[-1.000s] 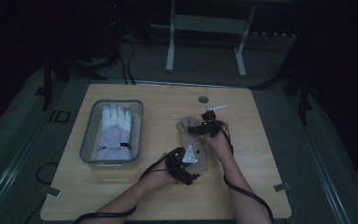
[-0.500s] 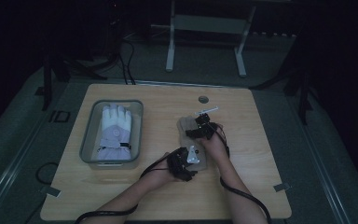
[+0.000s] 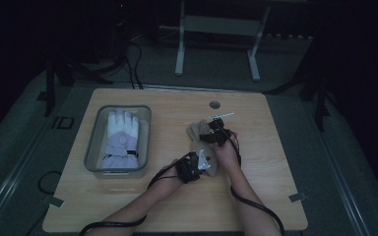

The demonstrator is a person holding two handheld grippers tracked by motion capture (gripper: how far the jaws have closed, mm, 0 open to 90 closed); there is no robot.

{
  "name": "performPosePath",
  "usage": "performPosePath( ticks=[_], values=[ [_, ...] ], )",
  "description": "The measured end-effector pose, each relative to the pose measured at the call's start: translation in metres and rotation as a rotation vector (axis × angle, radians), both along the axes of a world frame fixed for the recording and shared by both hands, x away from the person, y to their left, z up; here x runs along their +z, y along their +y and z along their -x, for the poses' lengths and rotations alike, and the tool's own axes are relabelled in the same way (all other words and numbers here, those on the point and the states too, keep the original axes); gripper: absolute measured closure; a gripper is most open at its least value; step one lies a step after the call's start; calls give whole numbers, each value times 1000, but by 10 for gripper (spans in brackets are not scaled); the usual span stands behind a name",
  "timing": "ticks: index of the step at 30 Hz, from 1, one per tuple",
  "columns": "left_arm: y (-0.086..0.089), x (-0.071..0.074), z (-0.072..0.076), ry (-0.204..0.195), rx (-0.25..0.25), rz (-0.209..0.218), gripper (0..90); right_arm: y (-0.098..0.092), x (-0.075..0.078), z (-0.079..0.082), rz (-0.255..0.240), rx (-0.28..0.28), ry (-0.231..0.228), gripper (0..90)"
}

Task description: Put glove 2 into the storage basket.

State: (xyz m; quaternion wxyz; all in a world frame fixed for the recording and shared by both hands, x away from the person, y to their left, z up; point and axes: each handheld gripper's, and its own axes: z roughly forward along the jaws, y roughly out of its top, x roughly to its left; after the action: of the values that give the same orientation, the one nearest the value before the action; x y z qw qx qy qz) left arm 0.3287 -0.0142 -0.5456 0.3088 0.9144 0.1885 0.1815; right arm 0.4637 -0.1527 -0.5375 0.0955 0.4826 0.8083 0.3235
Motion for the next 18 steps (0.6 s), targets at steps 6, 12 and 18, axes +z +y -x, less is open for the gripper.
performPosePath(
  ticks=[6, 12, 18],
  values=[
    [1, 9, 4, -18, -5, -13, 812, 1, 11, 2, -15, 2, -13, 693],
    [6, 20, 7, -26, 1, -14, 812, 2, 21, 4, -19, 8, -24, 693],
    [12, 31, 11, -44, 7, -6, 812, 8, 38, 8, -33, 21, -57, 692]
  ],
)
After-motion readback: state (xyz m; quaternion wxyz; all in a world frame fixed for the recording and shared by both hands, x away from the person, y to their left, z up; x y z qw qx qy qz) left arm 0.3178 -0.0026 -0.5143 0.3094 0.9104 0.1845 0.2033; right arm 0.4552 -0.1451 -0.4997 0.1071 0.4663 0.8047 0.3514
